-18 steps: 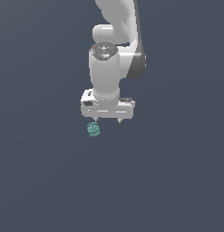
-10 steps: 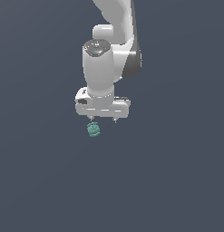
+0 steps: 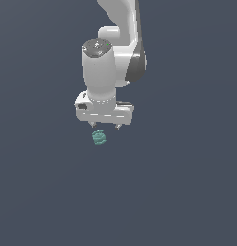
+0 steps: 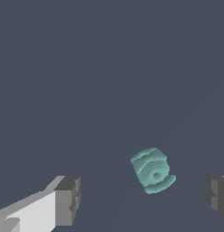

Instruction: Pick up the object and move it to a goal position.

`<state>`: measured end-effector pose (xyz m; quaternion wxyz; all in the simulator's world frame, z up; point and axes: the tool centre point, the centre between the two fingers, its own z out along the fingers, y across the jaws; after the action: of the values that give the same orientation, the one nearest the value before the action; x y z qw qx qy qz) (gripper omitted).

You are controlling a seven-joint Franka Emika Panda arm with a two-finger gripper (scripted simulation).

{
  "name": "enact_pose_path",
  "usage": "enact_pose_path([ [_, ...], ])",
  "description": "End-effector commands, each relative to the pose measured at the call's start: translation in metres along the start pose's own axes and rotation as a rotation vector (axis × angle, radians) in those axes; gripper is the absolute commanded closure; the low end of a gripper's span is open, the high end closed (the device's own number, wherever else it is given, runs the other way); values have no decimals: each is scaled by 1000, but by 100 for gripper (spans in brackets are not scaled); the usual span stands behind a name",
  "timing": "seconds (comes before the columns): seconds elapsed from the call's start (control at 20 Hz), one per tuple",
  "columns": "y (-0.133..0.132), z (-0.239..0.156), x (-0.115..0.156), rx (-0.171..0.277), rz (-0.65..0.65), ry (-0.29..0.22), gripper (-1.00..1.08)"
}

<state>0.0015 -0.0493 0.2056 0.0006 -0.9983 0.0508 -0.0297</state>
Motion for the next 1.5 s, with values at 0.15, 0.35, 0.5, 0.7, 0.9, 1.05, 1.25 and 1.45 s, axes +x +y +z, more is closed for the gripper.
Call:
enact_pose_path([
  [0.15,6,11,-4,-2,-38,-5,-92],
  [0.35,14,24,-9,-3,-89,-12,-92],
  [0.5,21,37,-14,-4,-139,-19,-92],
  [0.7,32,58,-24,-3,-220,-30,-92],
  [0.9,42,78,-35,-1,-302,-41,-92],
  [1.05,48,90,-42,2,-351,-48,-92],
  [1.25,54,101,-50,5,-402,-54,-92],
  [1.45,58,109,-55,8,-433,-58,-92],
])
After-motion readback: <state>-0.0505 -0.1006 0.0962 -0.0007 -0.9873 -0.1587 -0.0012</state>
